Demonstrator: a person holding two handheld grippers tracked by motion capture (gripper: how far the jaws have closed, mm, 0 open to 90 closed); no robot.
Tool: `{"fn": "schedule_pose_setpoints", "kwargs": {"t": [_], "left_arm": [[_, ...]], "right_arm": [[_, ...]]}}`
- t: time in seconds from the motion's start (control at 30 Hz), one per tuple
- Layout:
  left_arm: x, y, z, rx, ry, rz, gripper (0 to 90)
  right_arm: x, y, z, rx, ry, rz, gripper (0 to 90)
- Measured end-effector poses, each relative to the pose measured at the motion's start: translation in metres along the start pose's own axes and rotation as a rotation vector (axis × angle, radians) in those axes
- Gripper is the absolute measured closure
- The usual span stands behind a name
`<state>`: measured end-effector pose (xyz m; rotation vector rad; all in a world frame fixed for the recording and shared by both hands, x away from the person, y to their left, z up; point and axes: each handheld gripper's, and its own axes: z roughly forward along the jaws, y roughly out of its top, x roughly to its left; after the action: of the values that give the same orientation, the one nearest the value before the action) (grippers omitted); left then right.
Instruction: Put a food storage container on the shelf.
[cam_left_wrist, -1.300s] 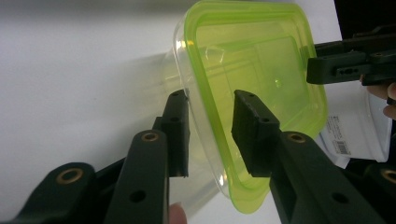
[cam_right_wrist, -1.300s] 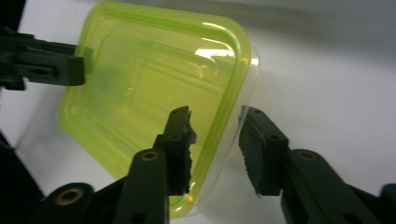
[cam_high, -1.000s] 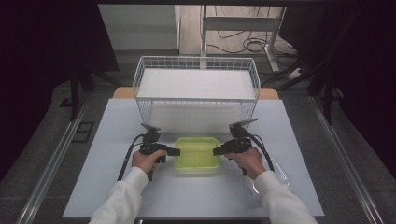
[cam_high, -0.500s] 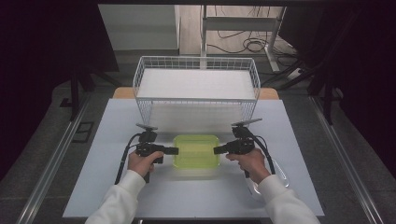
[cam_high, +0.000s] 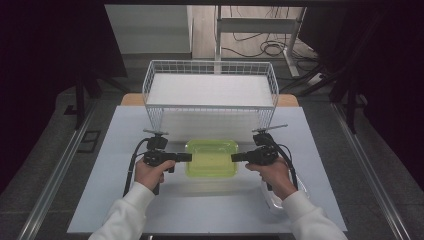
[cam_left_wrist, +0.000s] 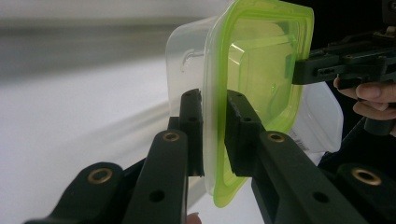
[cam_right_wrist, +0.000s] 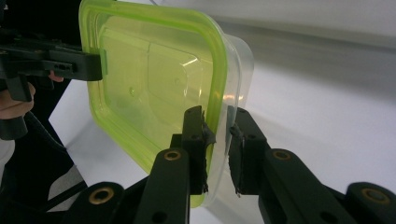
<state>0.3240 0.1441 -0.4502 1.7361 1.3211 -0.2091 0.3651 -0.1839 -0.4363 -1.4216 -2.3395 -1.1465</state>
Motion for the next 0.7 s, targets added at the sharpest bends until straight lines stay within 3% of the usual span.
{"fn": "schedule_pose_setpoints", "kwargs": {"t": [0.7], "left_arm": [[-0.03, 0.014, -0.029, -0.082, -0.008, 0.101, 79.0]], "right_arm": [[0.022, 0.009, -0.031, -0.106, 0.002, -0.12, 76.9]]}}
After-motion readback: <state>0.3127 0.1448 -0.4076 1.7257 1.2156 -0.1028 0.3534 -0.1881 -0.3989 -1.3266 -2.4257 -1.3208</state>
